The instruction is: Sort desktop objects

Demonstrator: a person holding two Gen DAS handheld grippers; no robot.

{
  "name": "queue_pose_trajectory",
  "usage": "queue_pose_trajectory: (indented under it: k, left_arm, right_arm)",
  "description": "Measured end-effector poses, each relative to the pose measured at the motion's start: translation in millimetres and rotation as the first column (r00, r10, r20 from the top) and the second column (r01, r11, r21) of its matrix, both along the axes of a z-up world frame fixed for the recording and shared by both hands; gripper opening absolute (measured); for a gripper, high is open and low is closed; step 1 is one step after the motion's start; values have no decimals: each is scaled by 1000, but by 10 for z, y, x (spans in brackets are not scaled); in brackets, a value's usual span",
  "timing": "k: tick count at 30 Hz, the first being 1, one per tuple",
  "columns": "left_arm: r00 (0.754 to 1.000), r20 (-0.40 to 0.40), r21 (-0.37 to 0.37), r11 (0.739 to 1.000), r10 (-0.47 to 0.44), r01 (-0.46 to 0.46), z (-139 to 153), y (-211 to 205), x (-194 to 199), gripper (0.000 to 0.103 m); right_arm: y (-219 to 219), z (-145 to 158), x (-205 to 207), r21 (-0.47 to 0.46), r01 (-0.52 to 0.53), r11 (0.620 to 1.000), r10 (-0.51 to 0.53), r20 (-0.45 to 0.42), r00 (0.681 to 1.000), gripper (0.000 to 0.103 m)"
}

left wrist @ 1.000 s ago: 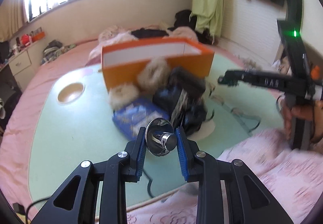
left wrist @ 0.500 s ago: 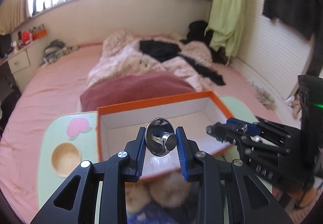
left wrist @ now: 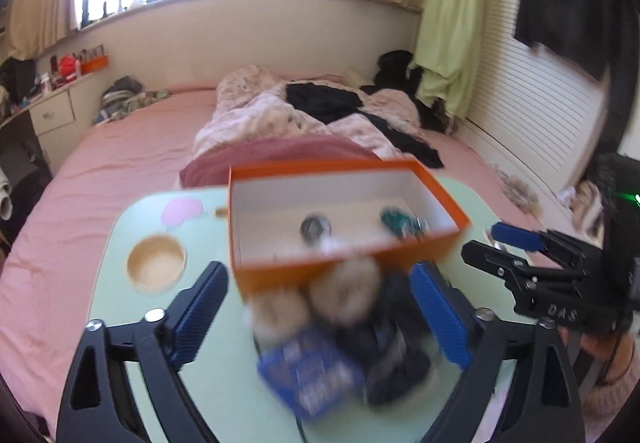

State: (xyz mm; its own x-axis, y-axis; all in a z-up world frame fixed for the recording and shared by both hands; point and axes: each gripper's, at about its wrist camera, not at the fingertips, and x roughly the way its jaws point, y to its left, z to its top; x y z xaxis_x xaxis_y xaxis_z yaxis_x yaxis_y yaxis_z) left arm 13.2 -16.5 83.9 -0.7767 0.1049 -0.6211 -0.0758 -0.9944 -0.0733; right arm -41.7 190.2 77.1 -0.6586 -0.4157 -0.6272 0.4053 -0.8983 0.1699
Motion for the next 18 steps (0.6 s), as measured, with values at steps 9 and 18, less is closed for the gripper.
queue_pose_trajectory:
  k: [9,18]
  left_arm:
    - [994,106,-138,990,31,-16,-714,162,459,100]
    - [974,226,-118,993,24,3,-938,157,304,103]
  right_arm:
    - [-8,-567,668,177,-113,978,97,93,991,67]
    - [21,-876,676,215,-158,964,139,100,985,103]
